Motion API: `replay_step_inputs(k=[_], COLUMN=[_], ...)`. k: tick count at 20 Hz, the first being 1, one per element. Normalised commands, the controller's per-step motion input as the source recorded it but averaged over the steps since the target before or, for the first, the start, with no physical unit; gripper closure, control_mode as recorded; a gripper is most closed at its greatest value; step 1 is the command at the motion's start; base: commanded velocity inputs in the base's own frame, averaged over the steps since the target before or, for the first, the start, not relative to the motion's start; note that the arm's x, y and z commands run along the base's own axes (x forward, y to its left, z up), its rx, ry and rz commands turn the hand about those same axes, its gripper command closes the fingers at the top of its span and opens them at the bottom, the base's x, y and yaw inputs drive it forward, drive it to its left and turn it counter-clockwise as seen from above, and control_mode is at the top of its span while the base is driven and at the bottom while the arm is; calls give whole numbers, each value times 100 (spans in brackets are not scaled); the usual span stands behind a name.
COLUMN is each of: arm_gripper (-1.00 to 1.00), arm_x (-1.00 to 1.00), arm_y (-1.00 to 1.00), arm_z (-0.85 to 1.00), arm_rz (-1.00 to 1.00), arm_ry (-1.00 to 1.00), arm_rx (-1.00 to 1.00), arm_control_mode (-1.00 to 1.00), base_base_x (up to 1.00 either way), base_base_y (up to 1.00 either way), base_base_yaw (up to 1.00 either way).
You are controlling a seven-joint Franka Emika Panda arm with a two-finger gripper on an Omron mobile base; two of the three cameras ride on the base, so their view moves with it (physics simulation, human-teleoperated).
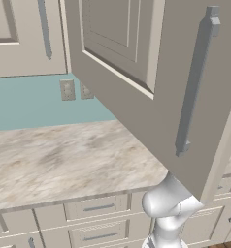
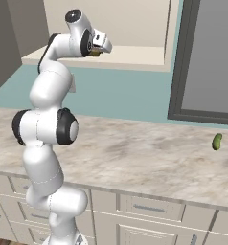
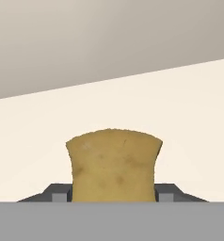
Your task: Open the cabinet. Pick the sponge and place it next to the sink. Then close the cabinet.
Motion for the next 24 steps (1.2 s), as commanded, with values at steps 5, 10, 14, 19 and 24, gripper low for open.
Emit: replay_step_inputs(k=[5, 10, 14, 19, 24], arm_gripper=[100, 100, 100, 100, 100], arm_x=[-26, -69, -66, -86, -100], arm_y=[0, -4, -8, -12, -24], arm_z=[0, 2, 1, 2, 9], arm_rz=[0, 0, 0, 0, 0], arm_ry=[-1, -3, -1, 0, 0], arm_rx=[0, 0, 0, 0, 0], arm_control_mode=[-100, -100, -100, -100, -100], base_base_x=[0, 0, 0, 0, 0], base_base_y=[0, 0, 0, 0, 0], base_base_yaw=[0, 0, 0, 0, 0])
